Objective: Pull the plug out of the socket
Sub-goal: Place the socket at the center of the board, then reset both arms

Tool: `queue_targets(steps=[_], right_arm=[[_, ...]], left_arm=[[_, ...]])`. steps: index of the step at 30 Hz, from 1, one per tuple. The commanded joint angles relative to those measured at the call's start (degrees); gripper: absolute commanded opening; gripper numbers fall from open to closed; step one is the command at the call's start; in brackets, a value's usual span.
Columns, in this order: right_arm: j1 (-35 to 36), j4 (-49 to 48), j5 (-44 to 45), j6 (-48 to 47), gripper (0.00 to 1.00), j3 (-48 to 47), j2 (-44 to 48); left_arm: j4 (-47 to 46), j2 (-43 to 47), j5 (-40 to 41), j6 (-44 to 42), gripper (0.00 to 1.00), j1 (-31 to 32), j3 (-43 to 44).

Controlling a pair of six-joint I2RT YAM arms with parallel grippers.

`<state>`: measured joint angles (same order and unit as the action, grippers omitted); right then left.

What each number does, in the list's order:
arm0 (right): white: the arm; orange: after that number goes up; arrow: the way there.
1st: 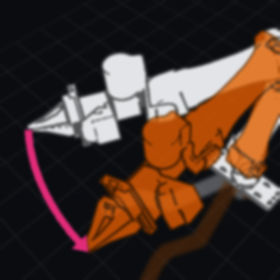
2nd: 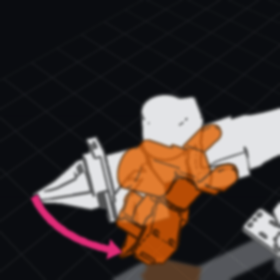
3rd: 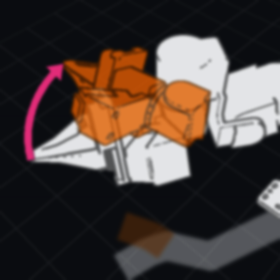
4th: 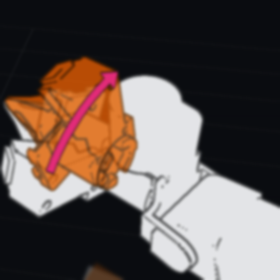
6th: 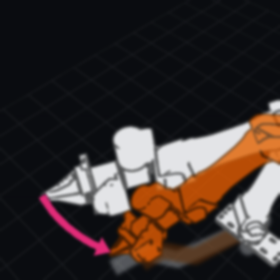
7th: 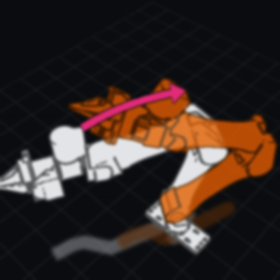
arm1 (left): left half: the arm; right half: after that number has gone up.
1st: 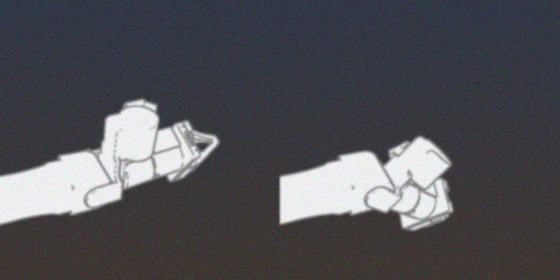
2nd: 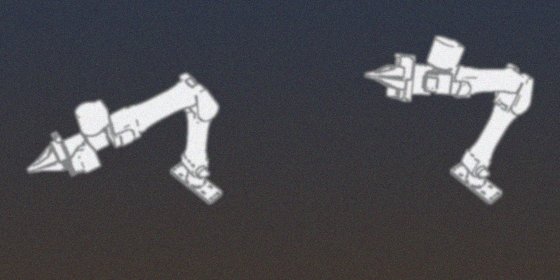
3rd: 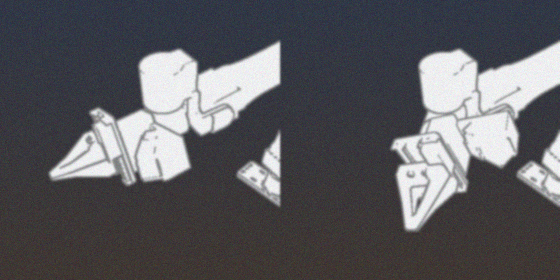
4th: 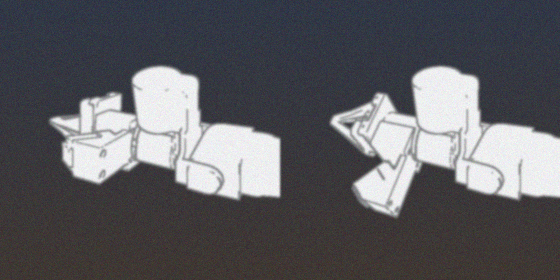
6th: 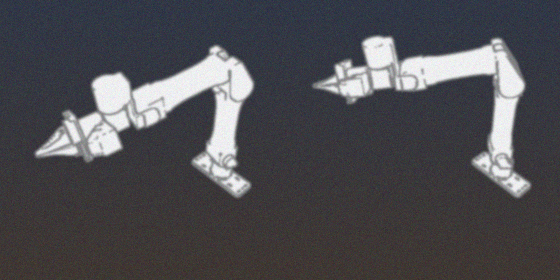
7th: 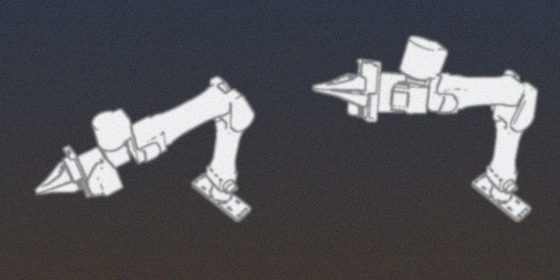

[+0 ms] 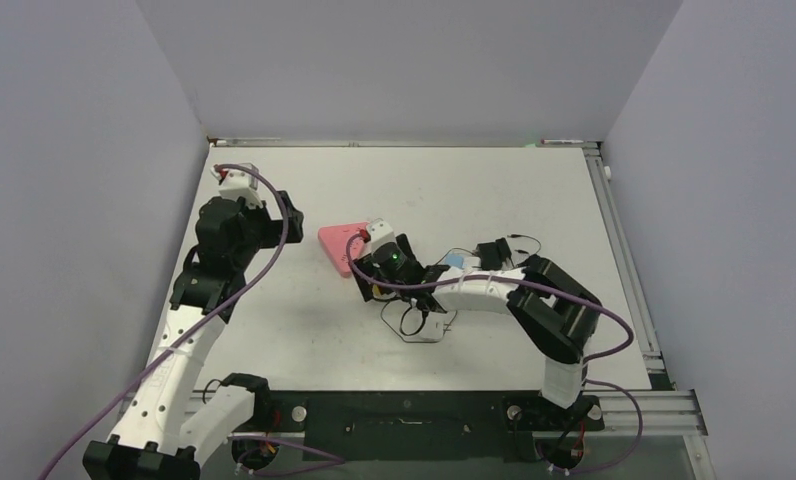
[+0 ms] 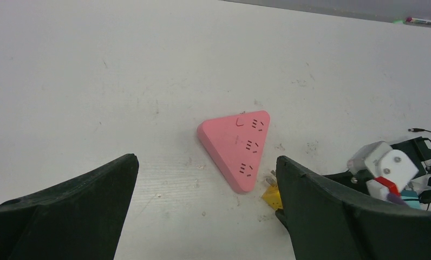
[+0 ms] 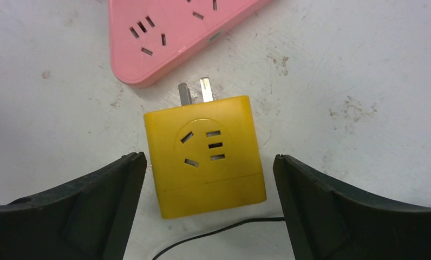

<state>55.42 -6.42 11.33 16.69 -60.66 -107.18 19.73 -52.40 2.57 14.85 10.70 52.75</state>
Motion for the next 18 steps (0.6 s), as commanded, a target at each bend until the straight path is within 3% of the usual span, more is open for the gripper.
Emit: queue_targets(steps=[1, 8, 14, 18], right_arm=[[-1.7, -1.2, 1.8, 0.5, 0.91, 0.4, 11.3], [-16.1, 3.9, -6.2, 4.9, 0.90, 5.5, 23.2], [-30.4, 11.8, -5.0, 3.7, 0.90, 9.4, 34.0], [-36.1, 12.6, -1.0, 1.2, 0.90, 13.0, 43.4]], left_arm=[[-4.0, 3.0, 1.7, 0.8, 0.96, -0.3, -0.8], [-6.9, 8.5, 10.7, 1.7, 0.96, 0.3, -3.3], [-7.3, 10.9, 16.4, 1.7, 0.96, 0.8, -3.6], [-8.4, 12.9, 16.5, 0.7, 0.96, 1.0, -4.4]])
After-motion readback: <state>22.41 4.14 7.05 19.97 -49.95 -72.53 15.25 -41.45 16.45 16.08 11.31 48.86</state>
